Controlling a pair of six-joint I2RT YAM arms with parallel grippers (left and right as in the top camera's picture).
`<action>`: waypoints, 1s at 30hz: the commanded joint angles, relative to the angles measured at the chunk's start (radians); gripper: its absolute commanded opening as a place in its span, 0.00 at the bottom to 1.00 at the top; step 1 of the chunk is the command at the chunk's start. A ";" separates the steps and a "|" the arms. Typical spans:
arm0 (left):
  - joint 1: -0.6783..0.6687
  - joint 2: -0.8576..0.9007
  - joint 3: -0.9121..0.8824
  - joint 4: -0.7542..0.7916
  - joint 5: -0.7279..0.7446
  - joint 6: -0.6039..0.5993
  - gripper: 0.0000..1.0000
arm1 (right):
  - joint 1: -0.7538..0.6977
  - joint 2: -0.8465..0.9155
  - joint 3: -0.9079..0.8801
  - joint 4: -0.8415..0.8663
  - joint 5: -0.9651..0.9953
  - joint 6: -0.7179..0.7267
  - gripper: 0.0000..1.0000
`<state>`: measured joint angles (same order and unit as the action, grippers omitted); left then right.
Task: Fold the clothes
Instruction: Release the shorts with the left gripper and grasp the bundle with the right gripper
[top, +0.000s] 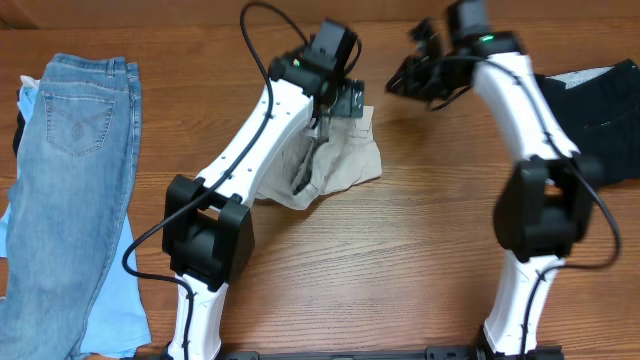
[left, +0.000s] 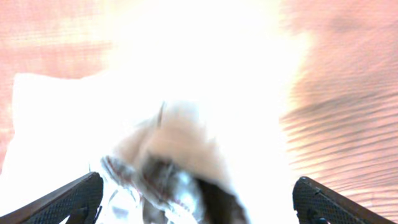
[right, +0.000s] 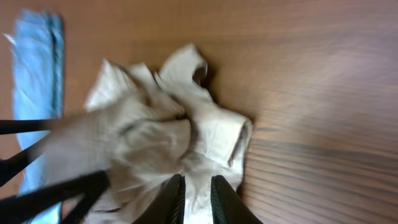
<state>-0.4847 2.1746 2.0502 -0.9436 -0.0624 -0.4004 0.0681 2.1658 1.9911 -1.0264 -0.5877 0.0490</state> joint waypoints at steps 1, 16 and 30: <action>0.008 0.002 0.226 -0.062 0.067 0.043 1.00 | -0.011 -0.026 0.019 -0.063 -0.017 -0.042 0.19; 0.528 0.004 0.430 -0.360 0.262 0.159 1.00 | 0.374 -0.026 0.018 -0.140 0.444 0.113 0.61; 0.509 0.006 0.430 -0.400 0.236 0.207 1.00 | 0.356 0.005 -0.225 0.120 0.777 0.192 0.54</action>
<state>0.0322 2.1773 2.4866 -1.3380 0.1825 -0.2245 0.4976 2.1654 1.8076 -0.9508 0.1135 0.2165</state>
